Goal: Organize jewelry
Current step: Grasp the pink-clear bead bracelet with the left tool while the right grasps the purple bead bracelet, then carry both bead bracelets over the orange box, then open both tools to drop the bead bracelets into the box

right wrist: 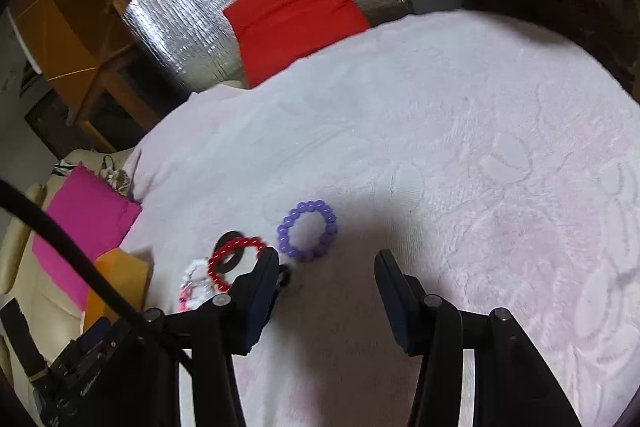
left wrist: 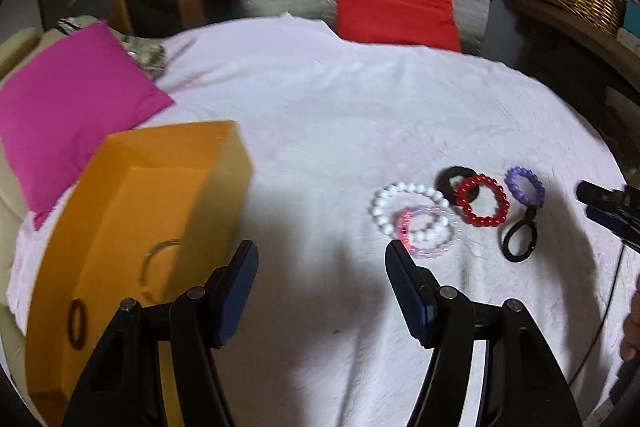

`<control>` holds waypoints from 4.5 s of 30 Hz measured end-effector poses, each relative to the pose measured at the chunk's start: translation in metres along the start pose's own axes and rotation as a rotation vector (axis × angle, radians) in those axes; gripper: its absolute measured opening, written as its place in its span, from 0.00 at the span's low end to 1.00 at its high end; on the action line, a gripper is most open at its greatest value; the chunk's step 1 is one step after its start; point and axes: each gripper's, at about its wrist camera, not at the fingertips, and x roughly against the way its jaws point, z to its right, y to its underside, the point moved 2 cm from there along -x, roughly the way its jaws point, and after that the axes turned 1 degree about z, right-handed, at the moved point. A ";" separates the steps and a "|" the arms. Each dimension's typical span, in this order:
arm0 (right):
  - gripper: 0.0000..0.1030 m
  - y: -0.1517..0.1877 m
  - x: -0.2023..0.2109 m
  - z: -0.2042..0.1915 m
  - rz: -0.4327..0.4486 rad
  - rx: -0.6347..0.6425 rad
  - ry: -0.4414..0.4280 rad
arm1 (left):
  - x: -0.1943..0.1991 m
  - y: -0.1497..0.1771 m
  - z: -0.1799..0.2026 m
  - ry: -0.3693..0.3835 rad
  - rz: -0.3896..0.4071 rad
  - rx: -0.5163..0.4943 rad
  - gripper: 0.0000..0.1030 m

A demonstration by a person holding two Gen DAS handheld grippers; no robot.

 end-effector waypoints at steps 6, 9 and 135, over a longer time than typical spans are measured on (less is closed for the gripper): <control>0.44 -0.005 -0.036 0.001 -0.021 0.046 0.059 | -0.026 -0.004 0.007 0.042 -0.052 -0.006 0.65; 0.34 -0.006 -0.052 -0.008 -0.029 0.110 0.105 | -0.026 -0.008 0.015 0.067 -0.020 -0.048 0.65; 0.13 0.121 -0.008 -0.211 -0.262 0.294 -0.442 | 0.048 -0.002 -0.127 -0.035 0.148 0.145 0.14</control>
